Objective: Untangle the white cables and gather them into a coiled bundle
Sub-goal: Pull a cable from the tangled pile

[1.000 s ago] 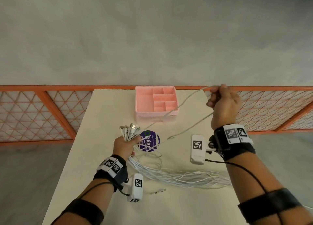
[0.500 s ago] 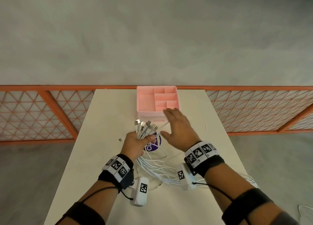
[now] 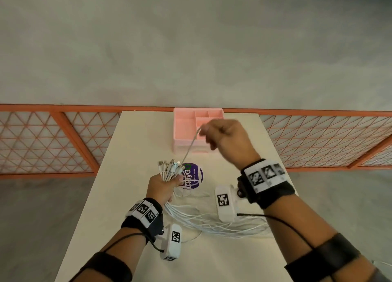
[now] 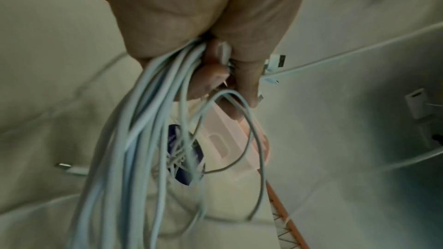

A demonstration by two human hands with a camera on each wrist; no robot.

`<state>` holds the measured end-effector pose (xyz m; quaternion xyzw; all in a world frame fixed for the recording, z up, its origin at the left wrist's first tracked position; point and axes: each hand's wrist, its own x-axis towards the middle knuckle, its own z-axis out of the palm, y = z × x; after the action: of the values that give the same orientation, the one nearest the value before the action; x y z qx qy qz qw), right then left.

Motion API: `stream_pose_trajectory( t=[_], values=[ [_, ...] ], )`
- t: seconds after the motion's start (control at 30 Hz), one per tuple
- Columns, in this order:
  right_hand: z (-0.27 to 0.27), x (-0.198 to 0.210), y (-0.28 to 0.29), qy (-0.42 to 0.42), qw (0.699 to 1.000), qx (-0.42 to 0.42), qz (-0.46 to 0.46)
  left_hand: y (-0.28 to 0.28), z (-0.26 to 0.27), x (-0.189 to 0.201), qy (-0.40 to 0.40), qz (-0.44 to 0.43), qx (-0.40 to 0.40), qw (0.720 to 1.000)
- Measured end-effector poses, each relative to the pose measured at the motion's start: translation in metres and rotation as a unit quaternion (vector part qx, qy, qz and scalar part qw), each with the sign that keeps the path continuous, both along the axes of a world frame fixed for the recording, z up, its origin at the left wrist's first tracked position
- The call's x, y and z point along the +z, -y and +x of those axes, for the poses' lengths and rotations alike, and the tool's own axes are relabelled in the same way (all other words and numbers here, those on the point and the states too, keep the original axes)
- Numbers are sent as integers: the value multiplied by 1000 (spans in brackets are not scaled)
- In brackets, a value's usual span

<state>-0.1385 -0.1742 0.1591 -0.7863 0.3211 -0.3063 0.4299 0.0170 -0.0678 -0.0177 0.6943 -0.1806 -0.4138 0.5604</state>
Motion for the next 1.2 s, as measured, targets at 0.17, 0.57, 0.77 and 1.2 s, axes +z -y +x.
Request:
stream_pose_trajectory(
  t=[0.17,0.57,0.77,1.2],
  values=[
    [-14,52,16,310,939,-139,57,4,6,-5,16,7,16,1000],
    [-58,28,54,361,890,-276,19,3,-3,16,12,-27,-13,999],
    [-23,-48,11,-59,997,-37,-21,16,-23,60,54,-73,-78,993],
    [-14,-36,12,-59,997,-53,18,4,-15,55,-6,-71,-72,995]
  ],
)
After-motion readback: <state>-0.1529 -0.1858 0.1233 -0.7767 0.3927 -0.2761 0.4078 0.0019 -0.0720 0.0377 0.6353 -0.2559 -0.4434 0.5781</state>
